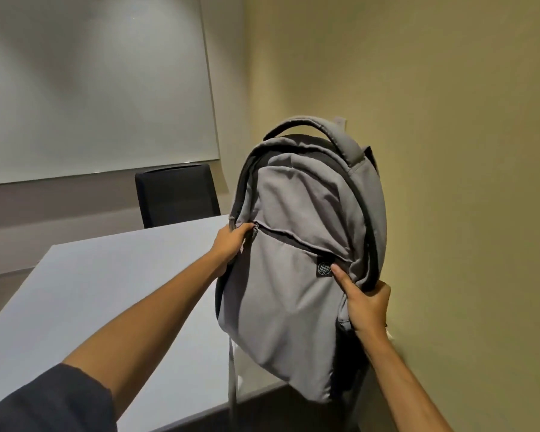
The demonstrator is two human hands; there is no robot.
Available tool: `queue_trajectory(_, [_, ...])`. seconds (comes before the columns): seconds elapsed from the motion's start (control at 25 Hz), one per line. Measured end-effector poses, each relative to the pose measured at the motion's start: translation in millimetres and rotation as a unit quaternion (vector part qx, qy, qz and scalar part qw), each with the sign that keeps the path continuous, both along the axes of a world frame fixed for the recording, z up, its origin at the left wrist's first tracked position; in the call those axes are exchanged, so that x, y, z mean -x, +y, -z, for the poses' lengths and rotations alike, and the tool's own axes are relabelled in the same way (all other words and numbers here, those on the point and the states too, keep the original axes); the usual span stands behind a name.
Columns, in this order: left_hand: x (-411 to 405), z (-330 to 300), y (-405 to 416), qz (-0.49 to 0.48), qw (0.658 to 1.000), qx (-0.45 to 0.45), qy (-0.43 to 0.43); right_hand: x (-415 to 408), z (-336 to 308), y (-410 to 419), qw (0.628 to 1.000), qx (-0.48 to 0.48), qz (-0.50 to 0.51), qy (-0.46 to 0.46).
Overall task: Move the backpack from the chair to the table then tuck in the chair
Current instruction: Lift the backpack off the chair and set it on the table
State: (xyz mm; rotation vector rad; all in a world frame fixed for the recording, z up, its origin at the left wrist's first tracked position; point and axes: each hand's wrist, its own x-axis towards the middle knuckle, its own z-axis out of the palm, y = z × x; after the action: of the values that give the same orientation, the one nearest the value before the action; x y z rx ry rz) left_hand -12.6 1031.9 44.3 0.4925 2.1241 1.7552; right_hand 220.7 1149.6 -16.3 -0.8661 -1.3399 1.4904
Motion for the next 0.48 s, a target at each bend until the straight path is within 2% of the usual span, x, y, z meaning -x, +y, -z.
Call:
queue_trajectory(0.12, [12,35,30,0.045,0.999,0.020,0.022,19,24,37,0.999,0.043,0.010,0.010])
queue_trajectory(0.28, [11,80,57,0.158,0.982,0.090,0.047,27,51,78,0.992,0.106,0.062,0.022])
queue_trajectory(0.4, [5,105,72,0.174,0.972,0.149,0.054,33,72,97,0.988,0.117,0.096,0.028])
queue_trajectory(0.48, [-2,116,81,0.220,0.958,0.173,0.058,36,87,108,0.982,0.146,0.121,0.015])
